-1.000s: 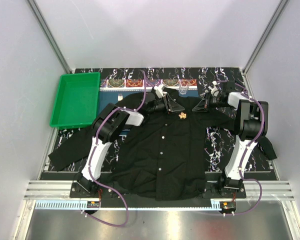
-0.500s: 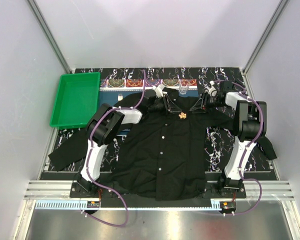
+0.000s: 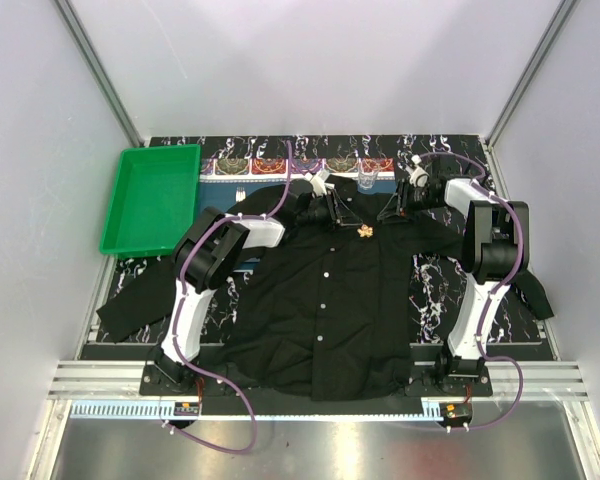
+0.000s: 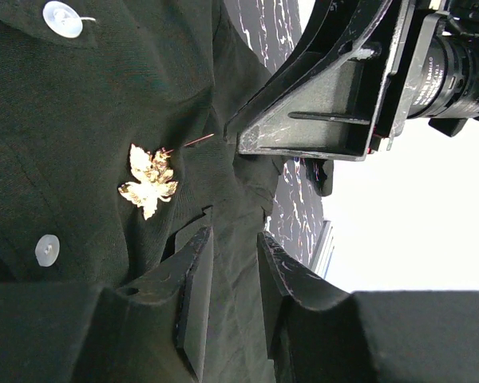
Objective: Pin the brooch onto the clothing
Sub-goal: Pin the brooch to the clothes.
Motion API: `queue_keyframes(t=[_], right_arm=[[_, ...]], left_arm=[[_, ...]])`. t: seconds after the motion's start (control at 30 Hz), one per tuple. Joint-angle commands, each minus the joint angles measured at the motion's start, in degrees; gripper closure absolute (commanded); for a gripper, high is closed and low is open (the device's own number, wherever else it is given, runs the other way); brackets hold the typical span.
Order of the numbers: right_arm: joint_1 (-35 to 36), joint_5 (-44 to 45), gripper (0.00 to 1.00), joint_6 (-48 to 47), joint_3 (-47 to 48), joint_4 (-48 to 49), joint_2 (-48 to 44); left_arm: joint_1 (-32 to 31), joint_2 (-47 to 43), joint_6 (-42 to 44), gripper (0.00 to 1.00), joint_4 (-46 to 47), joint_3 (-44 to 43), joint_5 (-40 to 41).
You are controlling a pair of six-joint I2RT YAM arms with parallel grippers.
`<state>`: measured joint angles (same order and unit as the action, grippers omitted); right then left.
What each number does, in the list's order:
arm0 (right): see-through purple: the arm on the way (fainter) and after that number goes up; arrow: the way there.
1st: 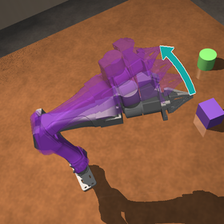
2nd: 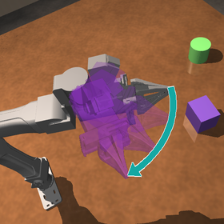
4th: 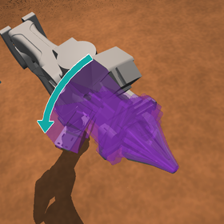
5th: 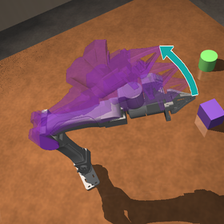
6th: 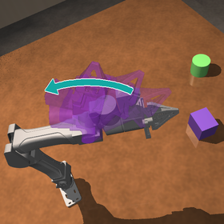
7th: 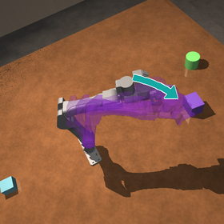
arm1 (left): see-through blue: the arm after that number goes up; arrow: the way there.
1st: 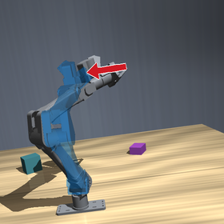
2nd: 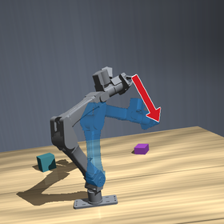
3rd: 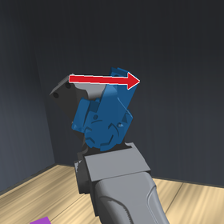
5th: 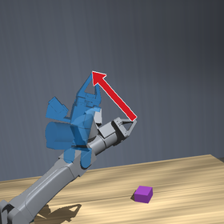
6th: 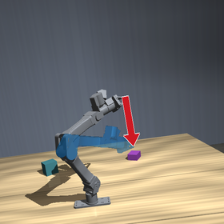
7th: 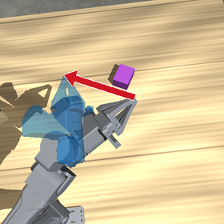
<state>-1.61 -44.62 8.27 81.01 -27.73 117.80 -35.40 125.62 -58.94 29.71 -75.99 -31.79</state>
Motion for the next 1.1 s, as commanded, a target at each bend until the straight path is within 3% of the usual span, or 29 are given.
queue_keyframes(t=[0.0,0.67,0.83,1.07], right_arm=[[0.90,1.11,0.67,-2.56,3.27,-2.25,-1.43],[3.89,5.16,0.72,-5.99,6.09,-6.29,0.77],[3.80,2.70,0.70,-6.34,5.91,-6.29,-0.81],[2.22,0.67,0.60,-7.48,5.74,-6.64,-5.29]], left_arm=[[-0.29,-0.47,-0.83,0.68,1.22,-2.24,1.29],[-0.20,0.06,-1.36,0.68,2.01,-2.15,1.56],[-0.20,0.15,-1.71,0.67,2.54,-2.15,1.47],[-0.20,-0.38,-1.62,0.67,2.89,-1.45,1.38]])
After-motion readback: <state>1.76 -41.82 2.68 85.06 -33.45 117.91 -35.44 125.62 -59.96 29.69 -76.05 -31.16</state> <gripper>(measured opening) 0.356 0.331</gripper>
